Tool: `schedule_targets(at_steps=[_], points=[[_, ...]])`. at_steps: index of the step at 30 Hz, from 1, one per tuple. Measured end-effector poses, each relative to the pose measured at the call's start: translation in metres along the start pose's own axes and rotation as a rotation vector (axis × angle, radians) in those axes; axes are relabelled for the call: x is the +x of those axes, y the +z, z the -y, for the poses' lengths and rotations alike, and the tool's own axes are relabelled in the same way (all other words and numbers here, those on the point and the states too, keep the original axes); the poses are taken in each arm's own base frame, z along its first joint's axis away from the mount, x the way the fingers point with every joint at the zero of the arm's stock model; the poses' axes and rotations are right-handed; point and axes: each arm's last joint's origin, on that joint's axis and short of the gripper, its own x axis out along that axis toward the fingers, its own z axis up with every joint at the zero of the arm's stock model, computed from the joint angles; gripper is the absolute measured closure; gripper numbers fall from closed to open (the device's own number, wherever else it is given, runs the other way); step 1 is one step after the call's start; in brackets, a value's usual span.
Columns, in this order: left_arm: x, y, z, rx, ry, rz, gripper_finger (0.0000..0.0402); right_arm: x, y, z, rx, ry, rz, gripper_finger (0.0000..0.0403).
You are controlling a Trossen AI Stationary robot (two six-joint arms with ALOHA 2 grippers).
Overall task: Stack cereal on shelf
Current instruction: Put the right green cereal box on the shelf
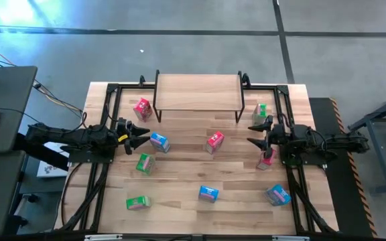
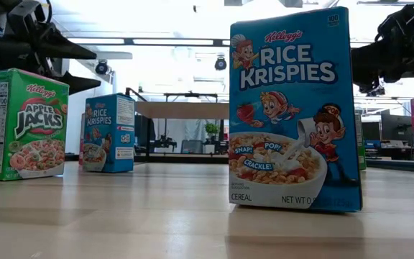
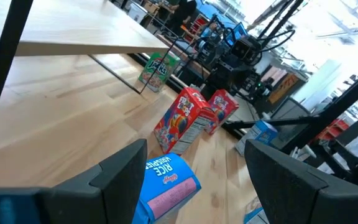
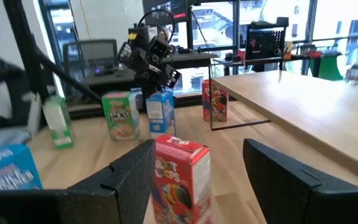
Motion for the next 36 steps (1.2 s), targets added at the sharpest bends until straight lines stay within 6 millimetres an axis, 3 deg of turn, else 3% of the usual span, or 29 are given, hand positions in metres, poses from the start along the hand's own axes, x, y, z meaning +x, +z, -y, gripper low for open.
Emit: schedule_targets(at_steps=[14,24,30,36], points=[[0.0,0.0,0.0,-0.001,0.0,0.0,0.0139,-0.001,0.015,-0.001,0.338,0.041,0.153,0.0167],[0.0,0.0,0.0,-0.001,0.0,0.0,0.0139,-0.004,0.029,-0.001,0.464,0.051,0.3,0.0167],[0.0,0.0,0.0,-0.001,-0.001,0.0,0.0139,-0.008,0.037,0.003,0.497,-0.051,0.42,0.0166],[0.0,0.0,0.0,0.0,0.0,0.0,0.0139,-0.008,0.038,0.004,0.507,-0.099,0.433,0.0166]])
